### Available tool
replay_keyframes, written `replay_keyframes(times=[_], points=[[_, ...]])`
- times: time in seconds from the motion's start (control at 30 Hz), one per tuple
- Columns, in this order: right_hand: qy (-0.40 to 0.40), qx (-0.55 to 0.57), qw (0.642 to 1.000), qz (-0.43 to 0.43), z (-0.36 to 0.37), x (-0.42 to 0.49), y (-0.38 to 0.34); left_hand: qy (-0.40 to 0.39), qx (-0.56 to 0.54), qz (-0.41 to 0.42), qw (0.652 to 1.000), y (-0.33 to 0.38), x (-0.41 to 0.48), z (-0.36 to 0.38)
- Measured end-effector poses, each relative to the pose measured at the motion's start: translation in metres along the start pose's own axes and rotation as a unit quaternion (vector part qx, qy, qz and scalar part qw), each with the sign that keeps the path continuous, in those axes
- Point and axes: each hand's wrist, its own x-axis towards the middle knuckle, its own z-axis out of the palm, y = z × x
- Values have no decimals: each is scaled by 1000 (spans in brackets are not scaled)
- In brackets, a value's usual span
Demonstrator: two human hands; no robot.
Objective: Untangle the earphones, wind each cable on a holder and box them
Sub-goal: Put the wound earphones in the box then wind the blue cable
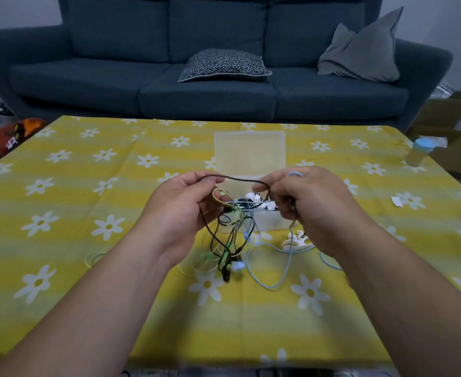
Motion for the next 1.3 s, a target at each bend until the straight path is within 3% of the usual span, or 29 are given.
replay_keyframes(times=[0.2,0.33,0.43,0.5,0.6,0.73,0.87,0.97,1.0,1.03,1.1,1.17,1.2,1.3], points=[[-4,45,999,-22,-3,1,-2,43,-6,-6,999,-1,1,0],[18,89,996,-14,-9,2,-5,119,-93,-50,987,3,8,-9],[50,94,994,-3,-15,3,-5,143,-198,-108,964,8,12,-20],[81,78,994,4,-19,5,-4,153,-213,-125,957,10,14,-30],[120,31,992,10,-25,7,-5,233,-116,-88,961,11,20,-46],[153,10,988,-1,-29,7,-10,369,5,-29,929,17,24,-70],[137,23,990,-20,-24,4,-17,395,111,-68,910,20,35,-98],[79,36,995,-43,-15,-2,-21,434,289,-112,846,13,42,-96],[58,25,997,-50,-11,-4,-22,435,323,-65,838,10,38,-88],[37,16,998,-55,-7,-6,-23,406,336,18,850,9,33,-78],[-6,14,999,-49,-1,-9,-23,243,304,158,908,8,17,-51],[-38,24,998,-37,4,-11,-24,19,218,169,961,9,-2,-26],[-49,33,998,-34,6,-11,-24,-69,187,151,968,8,-9,-17],[-57,57,996,-31,6,-10,-24,-194,185,118,956,2,-13,-6]])
